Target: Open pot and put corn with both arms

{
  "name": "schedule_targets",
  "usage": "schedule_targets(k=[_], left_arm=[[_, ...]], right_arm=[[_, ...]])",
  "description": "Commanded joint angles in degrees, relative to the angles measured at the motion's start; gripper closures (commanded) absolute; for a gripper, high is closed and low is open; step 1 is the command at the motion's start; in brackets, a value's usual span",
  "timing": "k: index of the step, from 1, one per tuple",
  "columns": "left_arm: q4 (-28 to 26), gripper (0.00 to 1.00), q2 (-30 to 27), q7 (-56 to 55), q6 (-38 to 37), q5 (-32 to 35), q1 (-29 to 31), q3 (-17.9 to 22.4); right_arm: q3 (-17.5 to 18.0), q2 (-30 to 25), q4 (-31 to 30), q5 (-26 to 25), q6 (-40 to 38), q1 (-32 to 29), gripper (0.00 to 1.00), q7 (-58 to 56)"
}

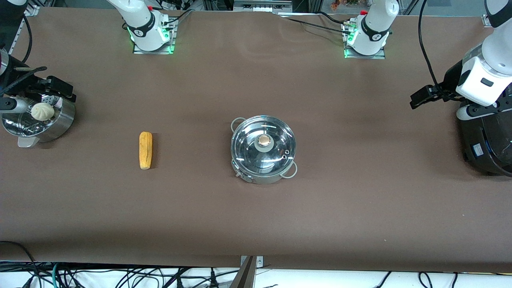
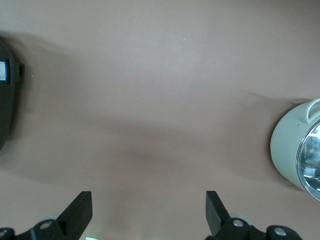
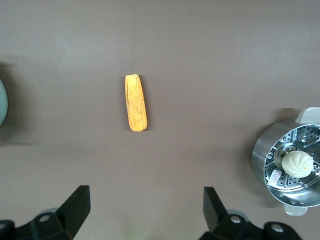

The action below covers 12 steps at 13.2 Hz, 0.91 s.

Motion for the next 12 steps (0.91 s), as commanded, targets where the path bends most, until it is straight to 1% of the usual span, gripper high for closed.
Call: schedule_targets(k=[1, 7, 12], left_arm=[[-0.5, 0.00, -0.3, 5.5, 0.2, 0.7, 0.5, -0.5], [-0.5, 0.00, -0.2, 11.8, 0.1, 0.7, 0.5, -0.3], [-0.5, 0.00, -0.2, 12.4, -0.7, 0.8, 0.5, -0.3]], right_arm=[[0.8, -1.1, -0.8, -0.4, -0.3, -0.7, 0.00, -0.3], [0.8, -1.1, -0.8, -0.3, -0.3, -0.7, 0.00, -0.2], [0.8, -1.1, -0.8, -0.4, -0.4, -0.7, 0.00, -0.4]])
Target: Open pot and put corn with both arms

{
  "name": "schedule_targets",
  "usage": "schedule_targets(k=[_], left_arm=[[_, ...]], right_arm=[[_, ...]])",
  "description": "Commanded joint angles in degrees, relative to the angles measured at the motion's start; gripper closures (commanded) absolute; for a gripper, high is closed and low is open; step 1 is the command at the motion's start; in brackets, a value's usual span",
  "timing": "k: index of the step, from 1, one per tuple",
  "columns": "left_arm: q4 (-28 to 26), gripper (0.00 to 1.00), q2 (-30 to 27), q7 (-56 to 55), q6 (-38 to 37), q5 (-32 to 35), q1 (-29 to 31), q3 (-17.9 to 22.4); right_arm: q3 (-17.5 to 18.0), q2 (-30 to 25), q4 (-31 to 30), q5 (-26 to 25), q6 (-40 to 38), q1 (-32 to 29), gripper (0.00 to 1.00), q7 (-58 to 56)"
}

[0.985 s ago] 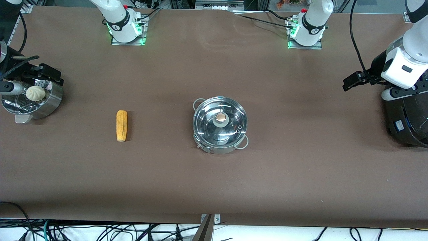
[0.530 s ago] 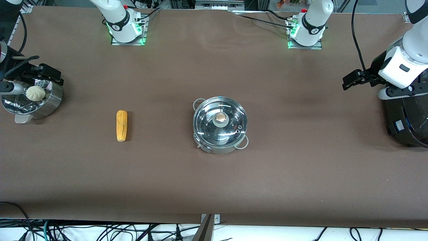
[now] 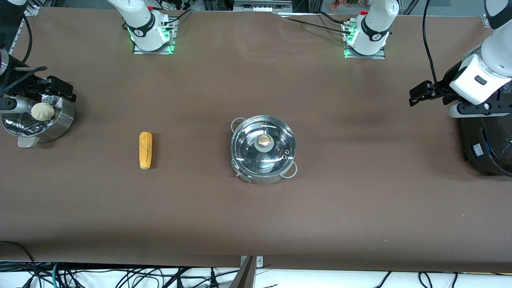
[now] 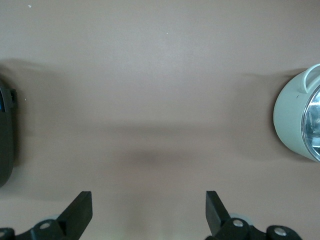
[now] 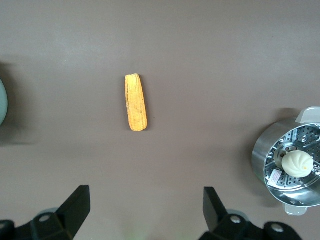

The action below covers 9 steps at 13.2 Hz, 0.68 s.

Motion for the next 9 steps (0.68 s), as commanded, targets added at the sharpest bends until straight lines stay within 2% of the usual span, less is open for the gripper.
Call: schedule_targets(k=[1, 6, 9], left_arm=[[-0.3, 0.00, -0.4, 1.5, -0.4, 0.8, 0.4, -0.3], [0.3, 0.00, 1.2, -0.7, -0.3, -0.2, -1.3, -0.9], [4.5, 0.00, 6.1, -7.3, -0.1, -0.9, -8.2, -2.1]], right_arm=[[0.8, -1.2, -0.8, -0.4, -0.3, -0.7, 0.00, -0.4], [0.8, 0.0, -1.1, -0.6, -0.7, -0.6, 0.00, -0.7], [0.9, 7.1, -1.6, -1.7, 0.9, 2.9, 0.00, 0.2]])
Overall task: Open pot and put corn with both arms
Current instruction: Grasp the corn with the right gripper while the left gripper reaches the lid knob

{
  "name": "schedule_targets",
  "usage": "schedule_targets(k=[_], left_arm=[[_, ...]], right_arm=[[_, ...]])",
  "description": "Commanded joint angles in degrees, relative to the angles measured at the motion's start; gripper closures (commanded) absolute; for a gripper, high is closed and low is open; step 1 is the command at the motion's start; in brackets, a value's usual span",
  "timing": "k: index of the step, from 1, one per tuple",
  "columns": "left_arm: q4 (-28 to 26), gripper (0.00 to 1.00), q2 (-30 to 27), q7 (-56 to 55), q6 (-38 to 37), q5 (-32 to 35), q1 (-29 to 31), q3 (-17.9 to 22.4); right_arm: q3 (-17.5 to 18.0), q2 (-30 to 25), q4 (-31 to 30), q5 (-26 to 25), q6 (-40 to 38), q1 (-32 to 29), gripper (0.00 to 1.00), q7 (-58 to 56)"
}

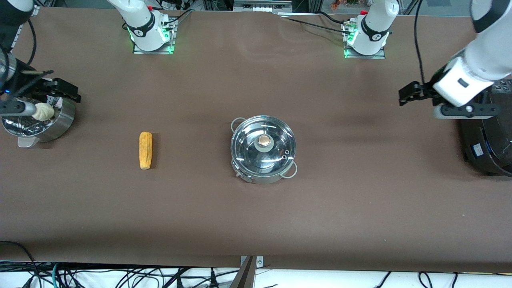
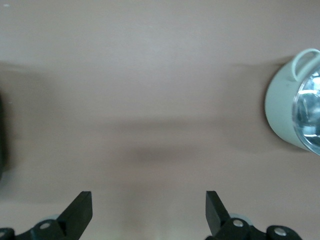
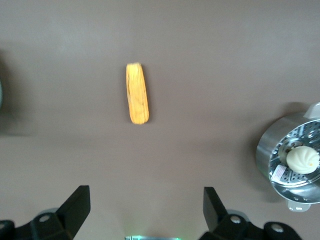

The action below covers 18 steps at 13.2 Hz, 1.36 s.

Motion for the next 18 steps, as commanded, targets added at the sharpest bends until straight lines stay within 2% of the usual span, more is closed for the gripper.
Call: schedule_targets(k=[1, 2, 5, 7, 11, 16, 18], left_arm=[[7.0, 0.00, 6.7, -9.3, -0.2, -3.0, -6.5, -0.4], [9.3, 0.00, 9.3, -12.7, -0.1, -4.6, -8.6, -0.4], [18.4, 0.00, 18.7, -22.9, 0.5, -4.5, -16.6, -0.3], [23.1, 0.00, 25.0, -27.5, 2.8, -4.6, -19.8, -0.3], [23.7, 0.00, 31.5, -38.7, 12.0, -4.7, -25.8, -0.3], [23.5, 0.00, 36.0, -45.3, 18.9, -3.0, -30.8, 0.1], [23.0, 0.00, 37.1, -45.7, 21.0, -2.4, -31.1, 0.1]], right_arm=[[0.3, 6.5, -0.1, -1.8, 2.7, 3.4, 0.00, 0.2], [0.2, 9.6, -0.3, -2.0, 2.7, 5.3, 0.00, 0.9], [0.1, 19.3, -0.8, -2.0, 4.6, 5.4, 0.00, 2.1], [0.0, 20.4, -4.5, -2.2, 12.0, 5.8, 0.00, 2.2], [0.0, 21.6, -14.3, -3.5, 29.2, 5.7, 0.00, 5.8], [0.0, 25.0, -19.5, -3.6, 39.5, 6.6, 0.02, 9.4], [0.0, 25.2, -19.4, -3.7, 39.4, 7.6, 0.48, 8.9]])
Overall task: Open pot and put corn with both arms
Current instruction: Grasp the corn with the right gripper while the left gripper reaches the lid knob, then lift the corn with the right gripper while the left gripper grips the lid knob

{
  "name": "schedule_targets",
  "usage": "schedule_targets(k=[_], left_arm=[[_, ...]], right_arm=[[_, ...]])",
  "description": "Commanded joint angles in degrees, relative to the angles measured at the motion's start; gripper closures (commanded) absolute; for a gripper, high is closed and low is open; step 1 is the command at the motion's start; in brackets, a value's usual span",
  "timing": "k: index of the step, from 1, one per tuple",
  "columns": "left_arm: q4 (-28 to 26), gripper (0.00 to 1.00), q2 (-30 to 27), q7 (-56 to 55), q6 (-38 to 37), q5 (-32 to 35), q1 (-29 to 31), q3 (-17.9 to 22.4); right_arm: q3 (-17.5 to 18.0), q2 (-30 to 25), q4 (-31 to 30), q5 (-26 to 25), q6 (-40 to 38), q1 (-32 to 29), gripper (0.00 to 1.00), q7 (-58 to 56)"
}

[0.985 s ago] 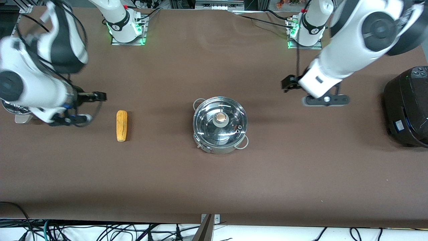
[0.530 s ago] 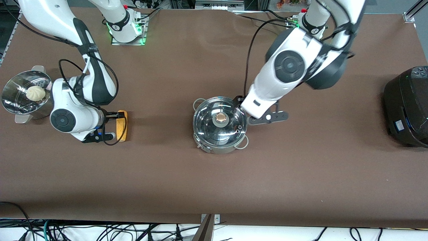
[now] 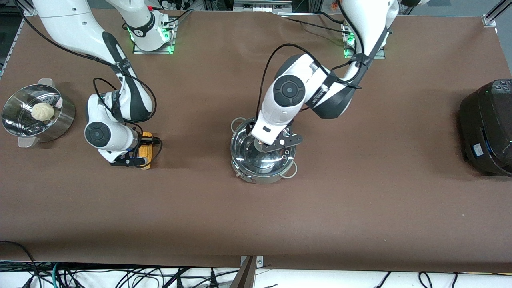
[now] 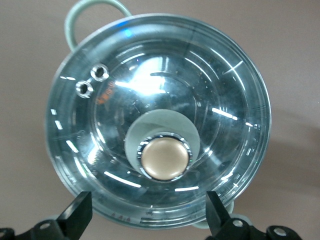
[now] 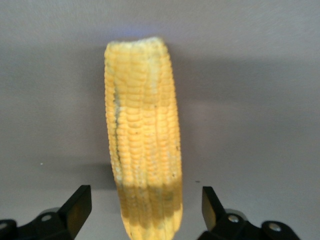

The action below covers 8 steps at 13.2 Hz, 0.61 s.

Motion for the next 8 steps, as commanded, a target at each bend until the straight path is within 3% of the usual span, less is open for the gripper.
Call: schedule_targets(k=[1, 3, 5, 8], left_arm=[[1.8, 0.00, 2.3, -1.2, 1.8, 1.1, -0.9, 0.8], [1.9, 0.00, 3.0, -1.1, 2.0, 1.1, -0.9, 0.8], [2.5, 0.00, 3.0, -0.6, 2.5, 1.1, -0.5, 0.9], [2.1, 0.00, 3.3, -1.0, 4.3, 1.1, -0.8, 1.0]], right_arm=[[0.1, 0.0, -0.2, -1.2, 0.6, 0.9, 0.69, 1.1], [0.1, -0.1, 0.1, -2.0, 0.5, 1.1, 0.91, 0.9], [0.3, -0.8, 3.2, -2.7, -3.3, 2.4, 0.94, 1.0], [-0.1, -0.3, 16.0, -2.7, -19.9, 4.6, 0.94, 1.2]])
